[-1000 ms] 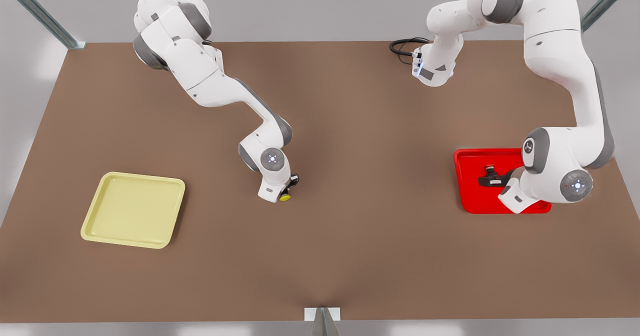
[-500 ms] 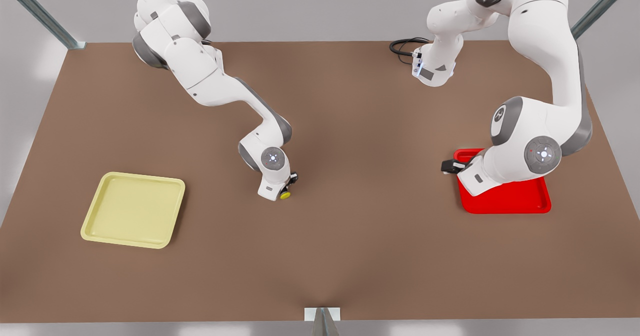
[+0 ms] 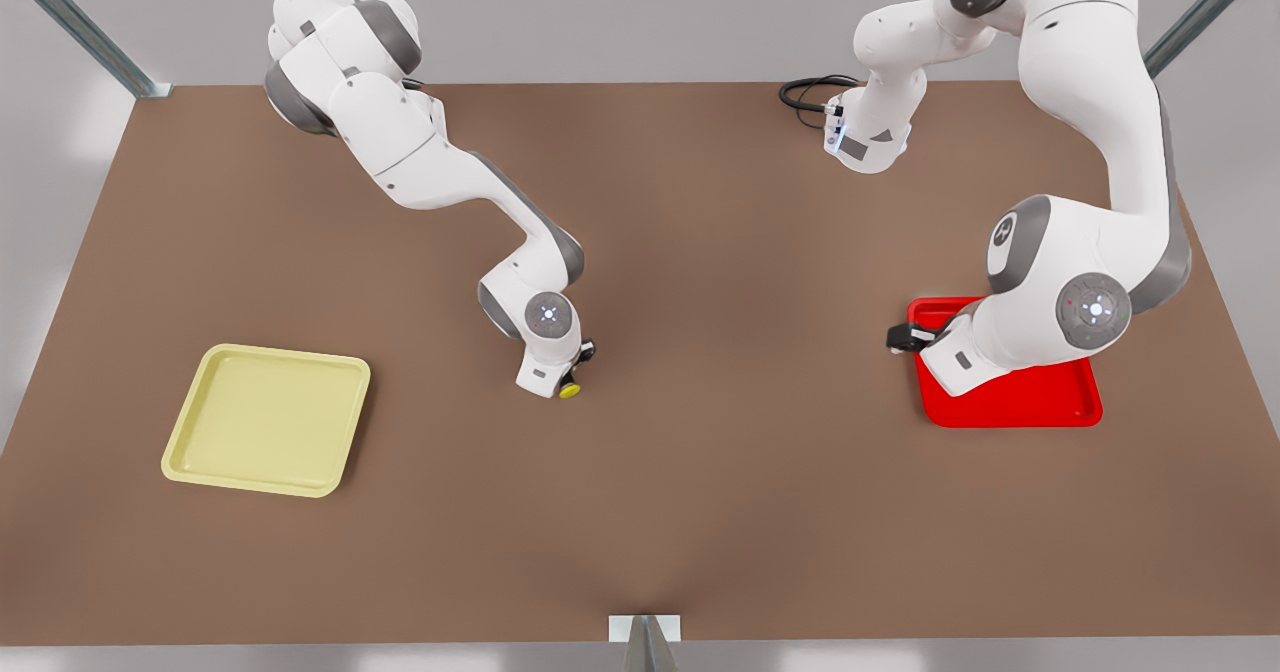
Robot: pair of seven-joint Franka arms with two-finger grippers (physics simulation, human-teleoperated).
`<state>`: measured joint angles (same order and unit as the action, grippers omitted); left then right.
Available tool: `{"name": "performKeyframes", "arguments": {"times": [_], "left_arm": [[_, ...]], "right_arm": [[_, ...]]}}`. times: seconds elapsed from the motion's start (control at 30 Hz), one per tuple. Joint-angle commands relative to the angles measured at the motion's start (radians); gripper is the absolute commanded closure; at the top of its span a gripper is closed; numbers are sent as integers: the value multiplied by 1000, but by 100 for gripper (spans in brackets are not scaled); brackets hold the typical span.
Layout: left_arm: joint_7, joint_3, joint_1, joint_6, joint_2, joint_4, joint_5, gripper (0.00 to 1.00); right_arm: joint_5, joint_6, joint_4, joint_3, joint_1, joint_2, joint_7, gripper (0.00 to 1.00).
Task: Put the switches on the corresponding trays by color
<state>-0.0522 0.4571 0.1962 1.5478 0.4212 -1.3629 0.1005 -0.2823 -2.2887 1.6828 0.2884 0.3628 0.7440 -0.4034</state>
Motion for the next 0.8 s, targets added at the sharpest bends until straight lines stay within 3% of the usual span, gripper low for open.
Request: {"name": "performKeyframes", "arguments": {"times": [0.0,0.53,0.77], "left_arm": [[0,0,0,0,1,5,1,0],[0,-1,0,0,7,8,4,0],[0,-1,0,0,7,8,4,0]], "right_arm": [[0,0,0,0,1,-2,0,44],[2,-17,2,0,-1,-2,2,45],[2,-6,-2,0,-2,-5,3,50]]}}
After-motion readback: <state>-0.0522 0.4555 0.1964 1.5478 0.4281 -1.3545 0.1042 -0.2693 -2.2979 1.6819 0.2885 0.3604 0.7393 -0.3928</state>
